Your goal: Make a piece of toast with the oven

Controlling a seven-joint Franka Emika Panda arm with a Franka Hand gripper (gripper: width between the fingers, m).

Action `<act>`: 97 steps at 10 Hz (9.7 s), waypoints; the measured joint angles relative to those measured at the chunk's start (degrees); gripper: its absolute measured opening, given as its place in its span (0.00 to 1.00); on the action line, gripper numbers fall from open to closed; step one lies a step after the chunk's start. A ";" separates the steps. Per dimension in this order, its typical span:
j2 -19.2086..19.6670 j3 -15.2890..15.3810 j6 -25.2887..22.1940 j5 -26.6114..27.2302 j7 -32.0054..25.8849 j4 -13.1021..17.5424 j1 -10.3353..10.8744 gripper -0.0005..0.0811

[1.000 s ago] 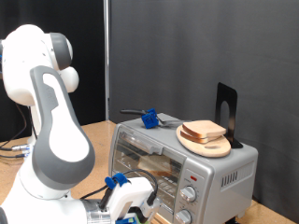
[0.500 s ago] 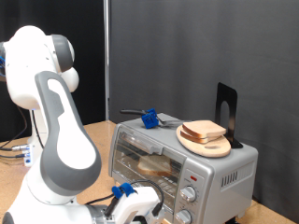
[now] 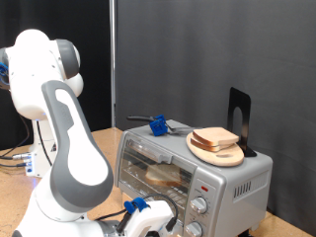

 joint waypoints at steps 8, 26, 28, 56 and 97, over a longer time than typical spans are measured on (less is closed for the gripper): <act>0.20 1.21 2.30 0.49 -2.11 -2.48 3.12 0.84; -0.69 4.40 7.12 7.12 -10.63 -8.41 3.39 0.25; -0.71 4.39 7.11 6.52 -7.11 -8.20 3.47 0.25; -4.86 8.81 14.29 17.54 -34.56 -19.87 -1.43 0.23; 9.67 8.86 -3.61 3.25 -28.66 3.81 -1.56 0.84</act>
